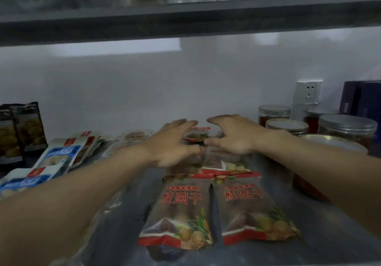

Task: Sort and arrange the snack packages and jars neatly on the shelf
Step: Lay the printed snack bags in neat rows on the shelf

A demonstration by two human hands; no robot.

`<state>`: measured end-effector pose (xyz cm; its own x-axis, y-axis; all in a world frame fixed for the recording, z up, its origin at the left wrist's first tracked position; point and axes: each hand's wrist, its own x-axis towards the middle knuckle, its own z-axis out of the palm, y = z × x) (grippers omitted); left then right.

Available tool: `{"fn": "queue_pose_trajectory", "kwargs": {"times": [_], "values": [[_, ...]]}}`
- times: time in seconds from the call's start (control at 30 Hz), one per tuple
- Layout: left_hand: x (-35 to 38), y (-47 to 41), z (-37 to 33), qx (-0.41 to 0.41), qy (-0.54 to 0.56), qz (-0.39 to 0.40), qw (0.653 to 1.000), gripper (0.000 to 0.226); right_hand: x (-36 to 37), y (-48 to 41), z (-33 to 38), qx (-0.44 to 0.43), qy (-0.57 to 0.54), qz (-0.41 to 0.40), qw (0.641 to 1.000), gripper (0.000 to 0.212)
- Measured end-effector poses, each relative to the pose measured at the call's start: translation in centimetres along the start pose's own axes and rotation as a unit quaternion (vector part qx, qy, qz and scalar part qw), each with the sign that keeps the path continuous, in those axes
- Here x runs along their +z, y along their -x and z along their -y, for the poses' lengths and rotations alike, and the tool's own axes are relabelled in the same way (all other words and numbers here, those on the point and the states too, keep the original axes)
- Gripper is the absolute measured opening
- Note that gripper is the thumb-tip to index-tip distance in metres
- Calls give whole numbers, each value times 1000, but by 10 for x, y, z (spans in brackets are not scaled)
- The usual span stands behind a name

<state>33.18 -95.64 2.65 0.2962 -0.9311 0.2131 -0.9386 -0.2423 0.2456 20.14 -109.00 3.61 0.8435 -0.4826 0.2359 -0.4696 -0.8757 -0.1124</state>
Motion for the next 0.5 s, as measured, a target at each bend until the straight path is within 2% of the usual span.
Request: {"fn": "queue_pose_trajectory", "kwargs": {"times": [0.13, 0.23, 0.37, 0.5], "values": [[-1, -28, 22, 13, -20, -17, 1000, 78, -4, -26, -9, 9, 39, 44, 998, 77], [3, -54, 34, -9, 0, -6, 1000, 72, 0, -45, -9, 42, -7, 57, 997, 69], [9, -91, 49, -104, 103, 6, 989, 58, 14, -71, -6, 117, -112, 33, 986, 56], [27, -120, 64, -197, 183, 18, 963, 57, 33, -94, -5, 146, -127, 57, 979, 52]]}}
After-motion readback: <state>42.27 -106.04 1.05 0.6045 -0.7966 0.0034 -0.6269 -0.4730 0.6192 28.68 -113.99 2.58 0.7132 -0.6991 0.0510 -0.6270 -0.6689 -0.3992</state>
